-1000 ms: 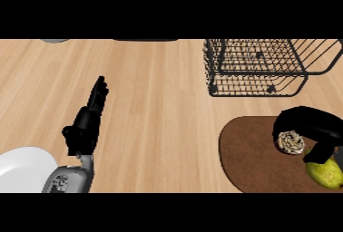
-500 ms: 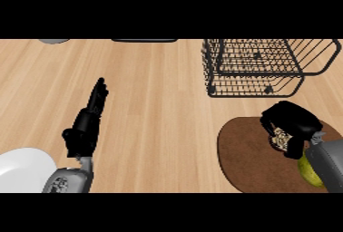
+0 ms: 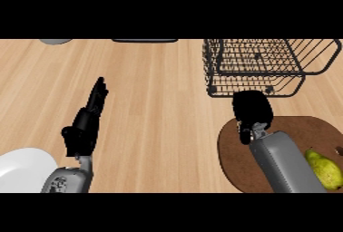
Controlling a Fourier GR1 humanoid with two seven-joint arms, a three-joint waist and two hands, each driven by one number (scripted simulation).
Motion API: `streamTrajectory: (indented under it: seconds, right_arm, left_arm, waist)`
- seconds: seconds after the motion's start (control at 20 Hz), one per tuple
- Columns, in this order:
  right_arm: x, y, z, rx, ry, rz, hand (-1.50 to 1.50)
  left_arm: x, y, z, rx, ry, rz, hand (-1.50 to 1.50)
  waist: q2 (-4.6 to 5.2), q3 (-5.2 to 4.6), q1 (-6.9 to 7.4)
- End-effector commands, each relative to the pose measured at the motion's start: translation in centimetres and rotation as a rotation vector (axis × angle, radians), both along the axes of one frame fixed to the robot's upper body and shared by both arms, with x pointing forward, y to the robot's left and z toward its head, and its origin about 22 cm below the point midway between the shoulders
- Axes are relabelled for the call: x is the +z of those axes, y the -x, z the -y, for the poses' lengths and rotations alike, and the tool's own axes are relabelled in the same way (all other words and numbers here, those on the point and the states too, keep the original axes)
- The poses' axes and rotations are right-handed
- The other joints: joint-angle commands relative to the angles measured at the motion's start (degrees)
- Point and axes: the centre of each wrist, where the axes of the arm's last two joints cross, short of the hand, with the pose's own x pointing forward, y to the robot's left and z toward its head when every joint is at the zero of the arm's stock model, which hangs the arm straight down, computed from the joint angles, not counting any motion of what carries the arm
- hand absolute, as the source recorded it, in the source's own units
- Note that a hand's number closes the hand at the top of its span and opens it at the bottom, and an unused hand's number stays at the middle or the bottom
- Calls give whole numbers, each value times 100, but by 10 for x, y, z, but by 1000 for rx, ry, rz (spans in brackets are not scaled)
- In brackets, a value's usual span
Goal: Pick the cupcake from the cutting board and place it in the tiered basket
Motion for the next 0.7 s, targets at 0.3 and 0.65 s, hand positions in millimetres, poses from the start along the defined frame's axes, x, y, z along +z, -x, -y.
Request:
streamTrajectory:
  seconds: [0.3,0.65]
  right_arm:
    - [141,33,-83,-246,-41,359,150]
    - [215,50,-96,-272,-94,432,150]
  left_arm:
    - [1,3,-13,28,-8,6,0]
    - [6,1,6,-5,2,4,0]
  waist:
    - [33,66,-47]
    - [71,69,39]
